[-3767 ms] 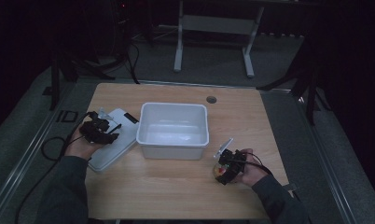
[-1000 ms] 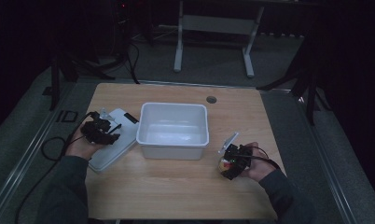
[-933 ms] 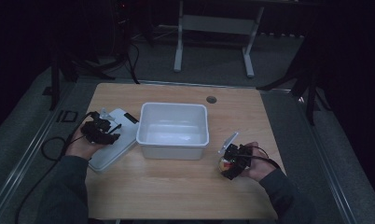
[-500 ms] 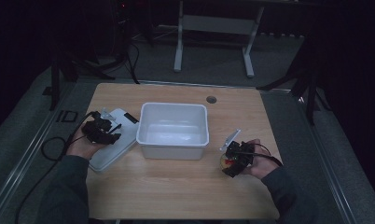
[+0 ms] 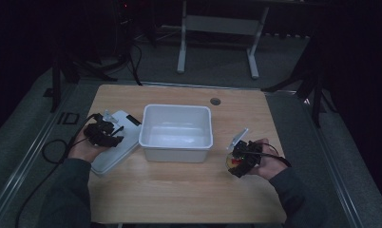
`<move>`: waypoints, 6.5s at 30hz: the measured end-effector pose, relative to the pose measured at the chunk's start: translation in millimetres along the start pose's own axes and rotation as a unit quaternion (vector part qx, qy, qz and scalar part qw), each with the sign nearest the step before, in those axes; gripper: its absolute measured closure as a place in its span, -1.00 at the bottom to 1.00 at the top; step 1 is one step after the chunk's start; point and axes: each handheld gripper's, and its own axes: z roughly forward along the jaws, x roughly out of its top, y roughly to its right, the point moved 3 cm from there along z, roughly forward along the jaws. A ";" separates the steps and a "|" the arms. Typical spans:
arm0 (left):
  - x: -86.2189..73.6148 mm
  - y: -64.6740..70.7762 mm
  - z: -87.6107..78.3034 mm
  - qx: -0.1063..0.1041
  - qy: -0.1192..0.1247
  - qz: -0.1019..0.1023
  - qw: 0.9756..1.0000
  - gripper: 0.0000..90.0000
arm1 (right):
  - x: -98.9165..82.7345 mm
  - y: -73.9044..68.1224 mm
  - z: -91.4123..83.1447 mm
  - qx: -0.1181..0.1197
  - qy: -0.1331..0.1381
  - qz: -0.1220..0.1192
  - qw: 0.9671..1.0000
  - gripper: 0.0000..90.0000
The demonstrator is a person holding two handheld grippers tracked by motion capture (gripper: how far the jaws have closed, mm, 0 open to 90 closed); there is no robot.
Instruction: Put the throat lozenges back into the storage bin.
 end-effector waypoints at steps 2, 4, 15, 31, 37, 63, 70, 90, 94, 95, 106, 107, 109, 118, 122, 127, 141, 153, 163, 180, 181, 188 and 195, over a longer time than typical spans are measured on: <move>0.0 0.2 -0.1 0.000 0.000 0.001 1.000 0.06 | 1.1 0.5 -2.0 -0.001 0.002 -0.002 1.000 -0.55; 0.2 0.5 -0.3 0.001 0.000 0.001 1.000 0.06 | 2.3 0.8 -3.9 -0.002 0.003 -0.004 1.000 -0.55; 0.4 0.3 -0.3 0.000 0.000 0.001 1.000 0.06 | 8.4 2.0 -13.4 -0.010 0.010 -0.009 1.000 -0.55; 0.3 -1.0 -1.1 -0.001 0.000 0.000 1.000 0.06 | 20.4 3.2 -29.2 -0.020 0.013 -0.026 0.999 -0.55; 0.5 0.0 -0.6 -0.002 0.000 0.001 1.000 0.06 | 24.6 3.9 -33.9 -0.023 0.015 -0.030 0.999 -0.55; 1.6 1.1 -0.8 -0.008 0.001 0.001 1.000 0.06 | 43.1 3.3 -51.9 -0.032 0.029 -0.047 0.998 -0.55; 3.3 2.3 -1.5 -0.009 0.004 0.003 1.000 0.06 | 48.8 3.7 -55.5 -0.034 0.033 -0.048 0.998 -0.55; 0.7 2.7 -1.7 -0.009 0.011 0.000 1.000 0.07 | 67.2 1.5 -65.2 -0.038 0.056 -0.061 0.996 -0.55; -0.5 1.5 -2.3 -0.008 0.011 -0.002 1.000 0.07 | 69.9 1.8 -66.2 -0.039 0.057 -0.064 0.995 -0.55; -0.5 1.5 -2.3 -0.008 0.011 -0.002 1.000 0.07 | 69.9 1.8 -66.2 -0.039 0.057 -0.064 0.995 -0.55; -3.3 -0.8 -2.9 -0.010 0.018 -0.010 1.000 0.07 | 83.4 2.3 -69.5 -0.034 0.066 -0.070 0.995 -0.55; -3.3 -0.8 -2.9 -0.010 0.018 -0.010 1.000 0.07 | 83.4 2.3 -69.5 -0.034 0.066 -0.070 0.995 -0.55; -3.3 -0.9 -3.2 -0.011 0.018 -0.010 1.000 0.07 | 86.9 2.2 -69.1 -0.033 0.065 -0.073 0.995 -0.55; -3.0 -0.5 -3.3 -0.011 0.017 -0.009 1.000 0.07 | 98.5 0.6 -67.5 -0.027 0.060 -0.079 0.995 -0.55; -2.9 0.0 -2.9 -0.012 0.018 -0.010 1.000 0.07 | 101.4 1.5 -66.3 -0.023 0.060 -0.076 0.995 -0.56; -2.5 0.0 -2.8 -0.012 0.017 -0.009 1.000 0.07 | 103.4 2.5 -63.3 -0.019 0.058 -0.078 0.995 -0.55; -2.7 0.0 -3.0 -0.013 0.019 -0.010 1.000 0.07 | 113.6 1.2 -61.0 -0.015 0.055 -0.084 0.995 -0.56; -2.1 0.3 -2.7 -0.015 0.020 -0.011 1.000 0.07 | 126.3 -1.4 -56.4 -0.010 0.050 -0.091 0.995 -0.56; -3.4 -0.4 -2.5 -0.016 0.018 -0.009 1.000 0.07 | 136.7 -3.1 -50.1 -0.002 0.048 -0.092 0.995 -0.56; -2.9 -0.8 -2.1 -0.016 0.020 -0.010 1.000 0.07 | 144.6 2.3 -33.8 0.007 0.030 -0.084 0.996 -0.56; -2.9 -0.8 -2.1 -0.016 0.020 -0.010 1.000 0.07 | 144.8 2.6 -32.9 0.008 0.030 -0.084 0.996 -0.56; -4.0 -0.7 -2.1 -0.016 0.020 -0.011 1.000 0.07 | 147.1 2.6 -29.3 0.010 0.027 -0.083 0.996 -0.56; -4.8 -0.8 -2.0 -0.017 0.019 -0.011 1.000 0.07 | 148.5 3.0 -26.6 0.013 0.026 -0.082 0.996 -0.56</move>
